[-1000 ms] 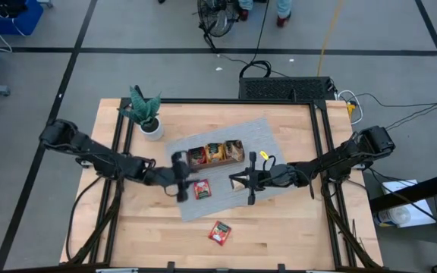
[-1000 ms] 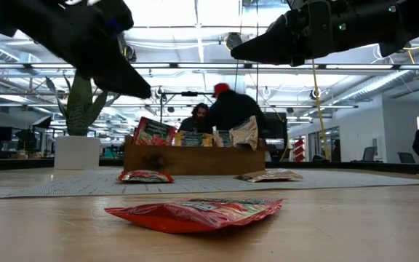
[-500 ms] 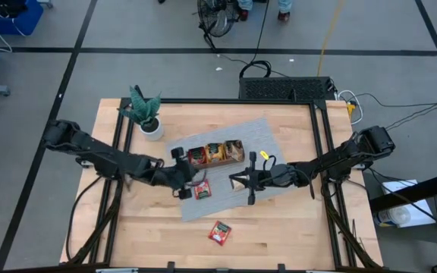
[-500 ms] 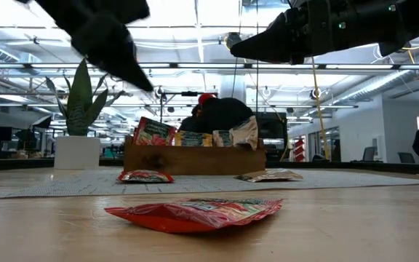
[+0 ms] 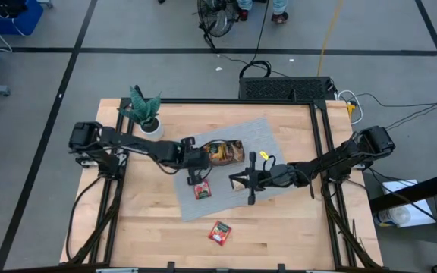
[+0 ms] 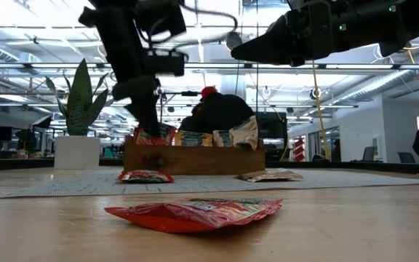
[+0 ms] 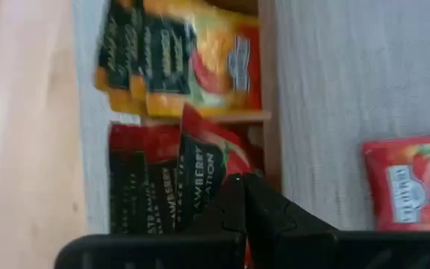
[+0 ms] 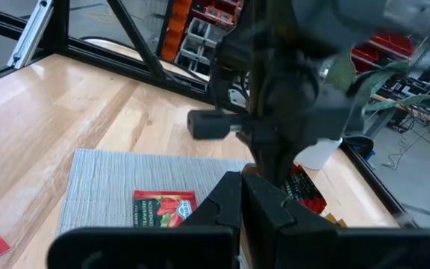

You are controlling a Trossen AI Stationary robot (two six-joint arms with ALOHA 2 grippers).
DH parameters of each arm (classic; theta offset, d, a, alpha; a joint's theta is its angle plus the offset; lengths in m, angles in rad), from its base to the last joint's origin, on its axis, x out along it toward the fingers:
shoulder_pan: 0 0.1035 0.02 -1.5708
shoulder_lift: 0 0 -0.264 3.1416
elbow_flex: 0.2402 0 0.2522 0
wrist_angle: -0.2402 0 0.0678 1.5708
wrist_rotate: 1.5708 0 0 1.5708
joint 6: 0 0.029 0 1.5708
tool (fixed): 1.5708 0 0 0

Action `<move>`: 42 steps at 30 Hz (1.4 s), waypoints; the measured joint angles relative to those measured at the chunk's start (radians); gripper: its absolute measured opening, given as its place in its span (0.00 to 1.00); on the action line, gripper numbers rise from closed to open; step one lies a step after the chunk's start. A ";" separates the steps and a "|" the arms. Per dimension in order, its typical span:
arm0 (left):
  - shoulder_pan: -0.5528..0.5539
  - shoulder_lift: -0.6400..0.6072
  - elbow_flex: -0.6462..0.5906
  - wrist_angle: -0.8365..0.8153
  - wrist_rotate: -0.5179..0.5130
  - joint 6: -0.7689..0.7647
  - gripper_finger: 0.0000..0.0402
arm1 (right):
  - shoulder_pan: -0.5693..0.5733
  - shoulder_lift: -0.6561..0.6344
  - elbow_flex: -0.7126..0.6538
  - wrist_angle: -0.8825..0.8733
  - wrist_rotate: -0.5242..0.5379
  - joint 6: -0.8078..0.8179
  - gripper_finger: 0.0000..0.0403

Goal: Pick & Place Tea
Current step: Put the top right red tea into the left part of the wooden organizer

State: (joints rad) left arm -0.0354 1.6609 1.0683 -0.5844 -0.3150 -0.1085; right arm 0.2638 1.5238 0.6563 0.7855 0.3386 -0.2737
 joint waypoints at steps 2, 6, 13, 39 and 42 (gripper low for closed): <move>0.012 0.008 0.000 0.000 0.020 0.000 0.00 | 0.000 0.000 0.000 -0.001 0.000 0.000 0.00; 0.023 0.020 0.005 -0.007 0.026 0.000 0.00 | 0.000 0.000 0.000 -0.002 0.000 0.000 0.00; 0.044 0.043 0.003 -0.052 0.027 -0.018 0.00 | 0.000 0.000 0.000 0.002 0.000 0.000 0.00; 0.067 0.056 0.003 -0.056 0.163 -0.051 0.00 | 0.000 0.000 0.000 -0.003 0.000 0.011 0.00; 0.082 0.056 0.003 -0.056 0.166 -0.050 0.00 | 0.000 0.000 0.000 -0.001 0.000 0.011 0.00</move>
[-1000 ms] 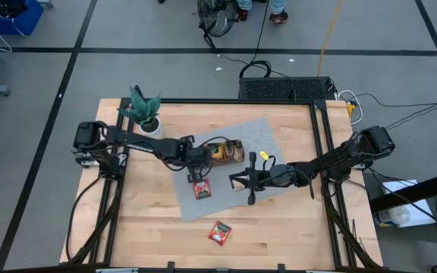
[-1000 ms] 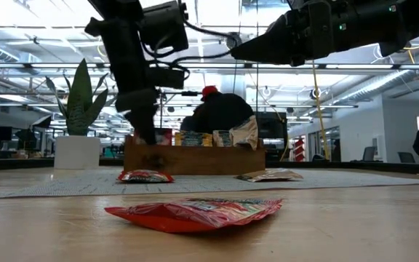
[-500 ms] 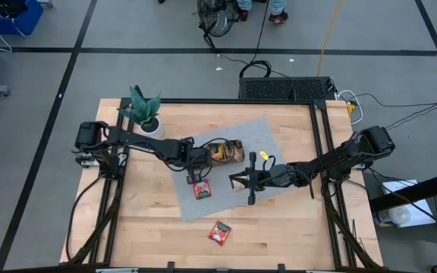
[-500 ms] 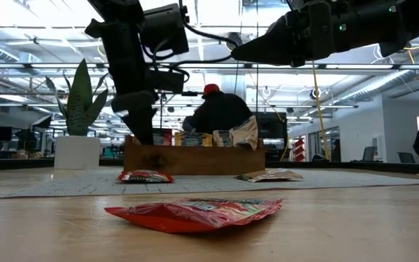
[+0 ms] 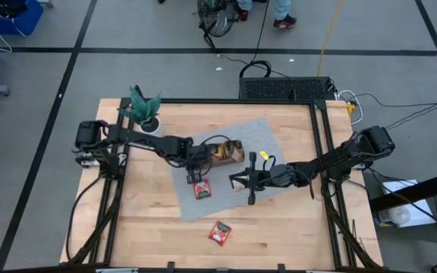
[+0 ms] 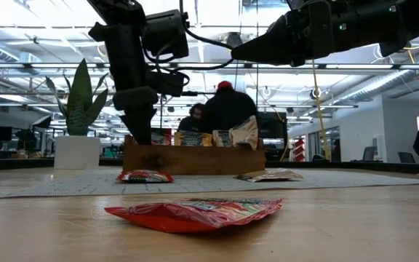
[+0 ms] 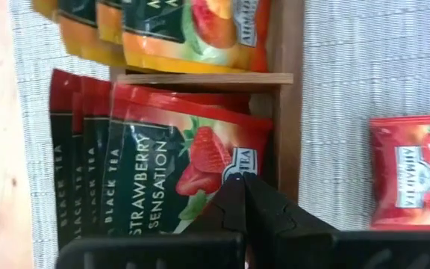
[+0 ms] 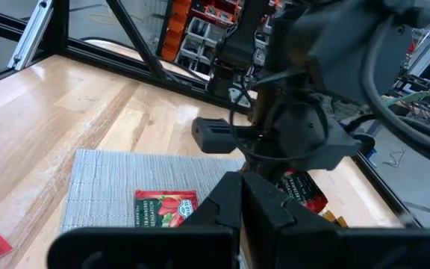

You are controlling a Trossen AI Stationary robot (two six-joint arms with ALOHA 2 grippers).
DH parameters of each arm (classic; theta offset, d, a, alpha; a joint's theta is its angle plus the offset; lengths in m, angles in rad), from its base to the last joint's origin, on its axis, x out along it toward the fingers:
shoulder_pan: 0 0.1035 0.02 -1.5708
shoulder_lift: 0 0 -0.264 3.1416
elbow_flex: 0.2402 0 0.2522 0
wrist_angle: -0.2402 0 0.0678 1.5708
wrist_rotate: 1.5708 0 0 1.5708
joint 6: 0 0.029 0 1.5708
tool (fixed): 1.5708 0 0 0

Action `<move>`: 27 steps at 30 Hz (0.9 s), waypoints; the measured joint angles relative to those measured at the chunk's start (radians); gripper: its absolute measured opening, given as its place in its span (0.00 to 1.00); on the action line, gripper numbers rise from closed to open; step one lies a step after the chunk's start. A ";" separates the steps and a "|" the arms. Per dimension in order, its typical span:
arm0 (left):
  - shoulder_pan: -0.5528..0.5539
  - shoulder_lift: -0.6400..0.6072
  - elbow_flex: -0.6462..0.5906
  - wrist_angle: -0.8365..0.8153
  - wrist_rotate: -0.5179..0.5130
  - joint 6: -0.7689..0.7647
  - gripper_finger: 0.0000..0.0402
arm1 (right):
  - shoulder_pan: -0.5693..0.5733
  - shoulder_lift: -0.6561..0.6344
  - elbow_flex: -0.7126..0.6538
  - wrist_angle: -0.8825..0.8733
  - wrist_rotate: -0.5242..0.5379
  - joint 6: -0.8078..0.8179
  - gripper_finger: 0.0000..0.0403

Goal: Pick & Place Tea
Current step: Put the top right red tea into the left part of the wooden organizer

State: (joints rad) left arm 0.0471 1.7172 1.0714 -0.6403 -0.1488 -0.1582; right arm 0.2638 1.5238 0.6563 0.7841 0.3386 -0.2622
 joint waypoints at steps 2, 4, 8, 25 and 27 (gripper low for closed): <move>0.011 0.000 0.000 0.000 -0.002 0.002 0.00 | 0.000 0.000 0.000 0.000 0.000 0.000 0.00; 0.022 0.000 0.000 0.000 -0.002 0.000 0.00 | 0.000 0.000 0.000 0.000 0.000 0.000 0.00; 0.045 0.000 0.000 0.000 0.020 -0.008 0.00 | 0.000 0.000 0.000 0.000 0.000 0.000 0.00; 0.076 0.000 -0.001 0.001 0.140 -0.061 0.00 | 0.000 0.000 0.000 0.000 0.000 0.011 0.00; 0.085 0.000 -0.007 0.009 0.152 -0.061 0.00 | 0.000 0.000 0.000 0.000 0.000 0.011 0.00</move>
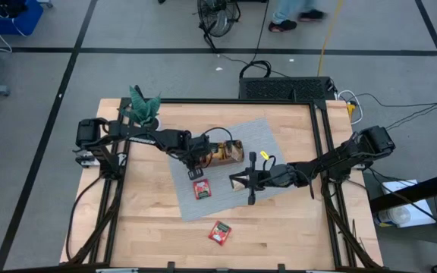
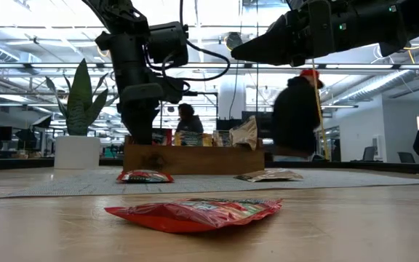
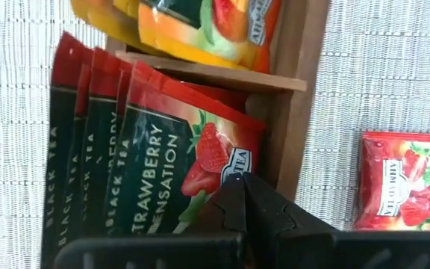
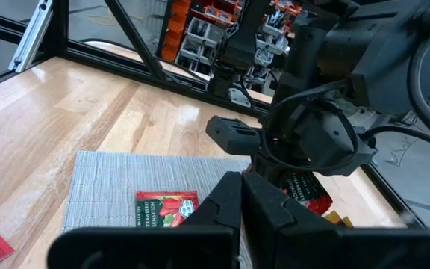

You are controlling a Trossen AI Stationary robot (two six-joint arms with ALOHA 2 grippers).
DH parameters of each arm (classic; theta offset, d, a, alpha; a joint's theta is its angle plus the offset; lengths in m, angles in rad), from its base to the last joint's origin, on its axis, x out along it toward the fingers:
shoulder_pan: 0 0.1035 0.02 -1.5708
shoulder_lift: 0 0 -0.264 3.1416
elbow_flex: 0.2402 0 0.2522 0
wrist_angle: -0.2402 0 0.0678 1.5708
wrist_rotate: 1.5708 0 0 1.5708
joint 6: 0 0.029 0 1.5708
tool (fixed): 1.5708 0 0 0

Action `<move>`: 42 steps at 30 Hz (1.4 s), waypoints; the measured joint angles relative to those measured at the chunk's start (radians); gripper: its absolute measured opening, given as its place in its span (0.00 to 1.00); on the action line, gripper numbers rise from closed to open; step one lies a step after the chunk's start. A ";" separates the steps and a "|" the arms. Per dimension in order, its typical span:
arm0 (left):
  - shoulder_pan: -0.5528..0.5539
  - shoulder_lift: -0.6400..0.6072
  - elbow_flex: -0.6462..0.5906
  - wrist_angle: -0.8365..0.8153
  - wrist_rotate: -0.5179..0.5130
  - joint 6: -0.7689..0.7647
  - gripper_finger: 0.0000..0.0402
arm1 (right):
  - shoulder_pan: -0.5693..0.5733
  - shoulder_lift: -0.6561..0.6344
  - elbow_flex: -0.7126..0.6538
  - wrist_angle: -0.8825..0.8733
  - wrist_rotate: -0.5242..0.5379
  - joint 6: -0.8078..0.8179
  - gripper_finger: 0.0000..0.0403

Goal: Pick & Place Tea
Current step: Put the top right red tea into the left part of the wooden organizer, then put the top red tea into the left part of the wooden organizer

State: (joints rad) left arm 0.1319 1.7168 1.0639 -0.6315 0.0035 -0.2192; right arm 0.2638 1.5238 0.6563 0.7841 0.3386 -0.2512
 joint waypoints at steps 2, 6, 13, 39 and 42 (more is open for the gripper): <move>0.006 -0.001 -0.012 0.012 0.004 0.000 0.00 | 0.000 0.000 0.000 0.000 0.000 0.000 0.00; 0.013 -0.003 -0.045 0.050 0.007 0.001 0.00 | 0.000 0.000 0.000 0.000 0.000 0.000 0.00; -0.003 -0.003 -0.054 0.059 -0.087 0.006 0.00 | 0.000 0.000 0.000 0.000 0.000 0.000 0.00; -0.317 0.002 0.104 -0.066 -0.208 -0.041 0.12 | 0.000 0.000 0.000 -0.016 0.000 -0.003 0.02; -0.375 0.018 0.102 -0.041 -0.189 -0.085 0.22 | 0.000 0.000 0.000 -0.019 -0.002 -0.003 0.07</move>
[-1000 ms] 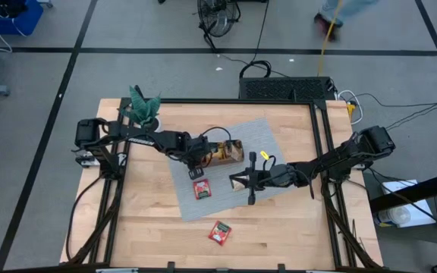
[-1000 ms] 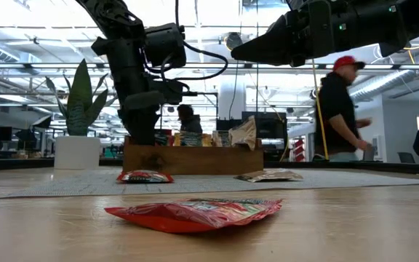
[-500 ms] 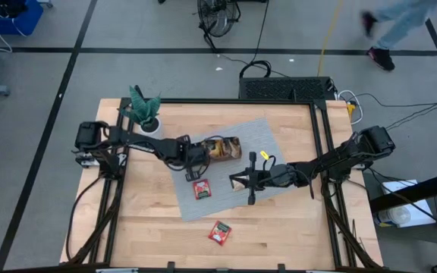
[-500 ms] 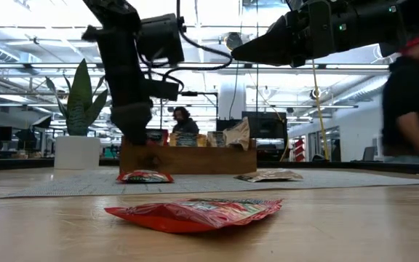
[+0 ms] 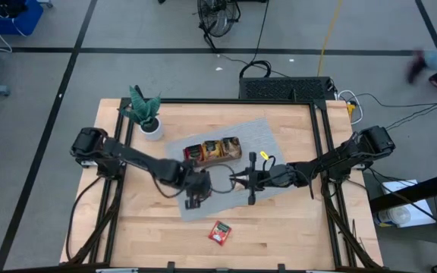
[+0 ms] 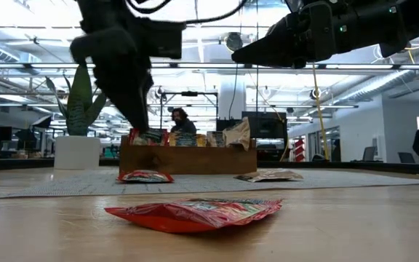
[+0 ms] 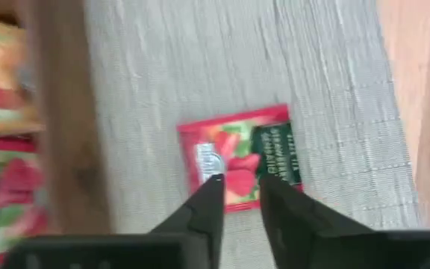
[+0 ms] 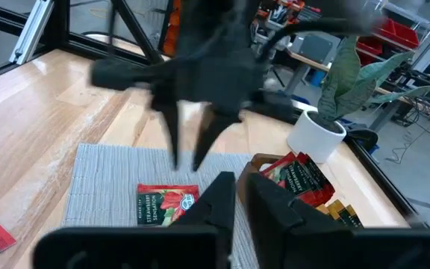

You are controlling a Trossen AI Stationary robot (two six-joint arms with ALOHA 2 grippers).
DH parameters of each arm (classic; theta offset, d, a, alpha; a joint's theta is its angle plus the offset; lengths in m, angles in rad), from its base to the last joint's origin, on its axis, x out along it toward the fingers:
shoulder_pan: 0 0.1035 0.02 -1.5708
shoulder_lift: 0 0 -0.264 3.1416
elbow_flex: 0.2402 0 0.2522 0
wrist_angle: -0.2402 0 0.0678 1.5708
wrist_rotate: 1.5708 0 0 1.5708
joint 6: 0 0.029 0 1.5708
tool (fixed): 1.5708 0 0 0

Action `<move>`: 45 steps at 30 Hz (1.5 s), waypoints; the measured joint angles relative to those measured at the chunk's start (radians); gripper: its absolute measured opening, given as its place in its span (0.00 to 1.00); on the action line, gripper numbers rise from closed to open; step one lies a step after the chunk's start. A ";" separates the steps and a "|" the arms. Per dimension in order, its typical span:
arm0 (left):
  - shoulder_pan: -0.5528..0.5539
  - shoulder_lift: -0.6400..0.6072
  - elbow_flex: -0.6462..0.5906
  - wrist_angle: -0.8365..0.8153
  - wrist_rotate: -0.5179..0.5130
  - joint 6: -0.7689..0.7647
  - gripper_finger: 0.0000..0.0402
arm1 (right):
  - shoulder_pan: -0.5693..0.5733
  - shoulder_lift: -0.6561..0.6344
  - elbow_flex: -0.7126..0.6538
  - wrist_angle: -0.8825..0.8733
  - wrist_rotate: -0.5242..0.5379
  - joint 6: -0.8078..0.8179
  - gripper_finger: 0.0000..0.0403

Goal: Pick & Place Tea
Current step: Put the top red tea into the left part of the wooden organizer

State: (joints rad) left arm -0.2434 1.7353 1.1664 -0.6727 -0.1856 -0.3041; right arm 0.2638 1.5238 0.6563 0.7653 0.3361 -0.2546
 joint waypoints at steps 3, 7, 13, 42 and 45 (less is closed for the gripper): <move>-0.018 0.043 -0.003 -0.015 -0.021 -0.056 0.33 | 0.000 0.000 0.000 0.001 0.000 0.006 0.13; -0.011 0.103 -0.003 0.038 0.016 -0.023 0.50 | 0.000 0.000 0.000 0.002 -0.001 0.011 0.21; 0.039 0.181 0.004 0.079 0.076 0.060 0.68 | 0.000 0.000 0.000 -0.001 0.000 0.033 0.29; 0.038 0.205 -0.003 0.148 0.024 0.127 0.01 | 0.001 0.000 0.000 -0.023 0.000 0.033 0.30; 0.006 0.157 -0.009 0.113 0.019 0.112 0.01 | 0.001 0.000 0.000 -0.026 0.000 0.033 0.30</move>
State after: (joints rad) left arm -0.2375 1.8926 1.1575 -0.5600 -0.1661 -0.1923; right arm 0.2646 1.5242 0.6567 0.7395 0.3359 -0.2214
